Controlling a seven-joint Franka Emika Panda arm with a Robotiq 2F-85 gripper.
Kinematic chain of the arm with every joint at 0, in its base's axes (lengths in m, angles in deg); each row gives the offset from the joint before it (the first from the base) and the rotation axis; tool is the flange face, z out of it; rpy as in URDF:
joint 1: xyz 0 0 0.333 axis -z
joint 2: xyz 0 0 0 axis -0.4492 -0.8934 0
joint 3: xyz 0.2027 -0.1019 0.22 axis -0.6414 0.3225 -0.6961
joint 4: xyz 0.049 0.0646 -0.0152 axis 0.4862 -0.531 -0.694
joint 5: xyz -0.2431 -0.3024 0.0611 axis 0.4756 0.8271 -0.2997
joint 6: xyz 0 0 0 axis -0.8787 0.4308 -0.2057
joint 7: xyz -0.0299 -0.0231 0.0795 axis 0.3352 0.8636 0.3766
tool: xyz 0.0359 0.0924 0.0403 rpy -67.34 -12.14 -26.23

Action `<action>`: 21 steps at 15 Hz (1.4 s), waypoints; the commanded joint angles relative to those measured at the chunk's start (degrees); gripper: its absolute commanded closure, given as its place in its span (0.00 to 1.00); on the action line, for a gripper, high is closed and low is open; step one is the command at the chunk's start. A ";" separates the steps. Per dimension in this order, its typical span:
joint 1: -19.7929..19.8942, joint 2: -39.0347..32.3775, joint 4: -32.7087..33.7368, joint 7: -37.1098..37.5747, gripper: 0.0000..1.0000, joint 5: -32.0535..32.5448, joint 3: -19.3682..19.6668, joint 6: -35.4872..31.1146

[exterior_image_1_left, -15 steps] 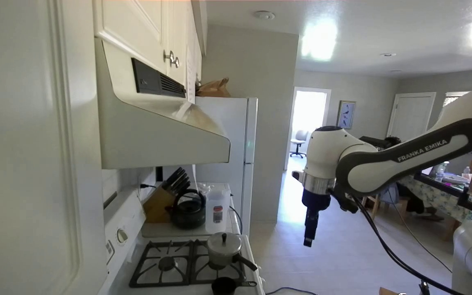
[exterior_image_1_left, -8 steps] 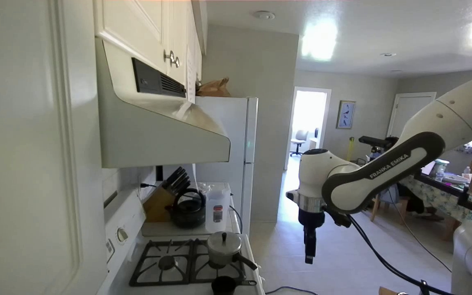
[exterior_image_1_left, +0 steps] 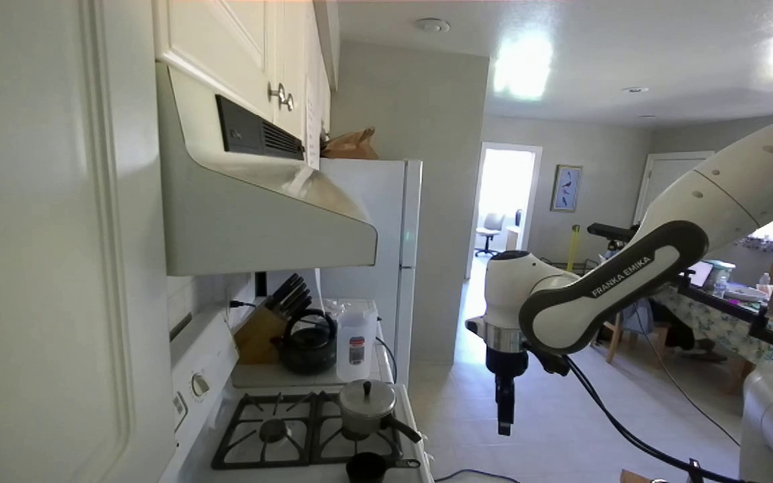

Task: Pick up the black cup from the stove and put it in the pot

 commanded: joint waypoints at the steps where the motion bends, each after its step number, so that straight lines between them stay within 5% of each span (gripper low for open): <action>1: 0.56 -3.27 1.12 3.66 0.00 0.34 -0.69 0.22; 11: 0.51 -18.34 6.39 8.27 0.00 0.00 -0.78 -7.69; 21: -6.12 -28.41 11.28 37.77 0.00 17.32 2.72 -16.21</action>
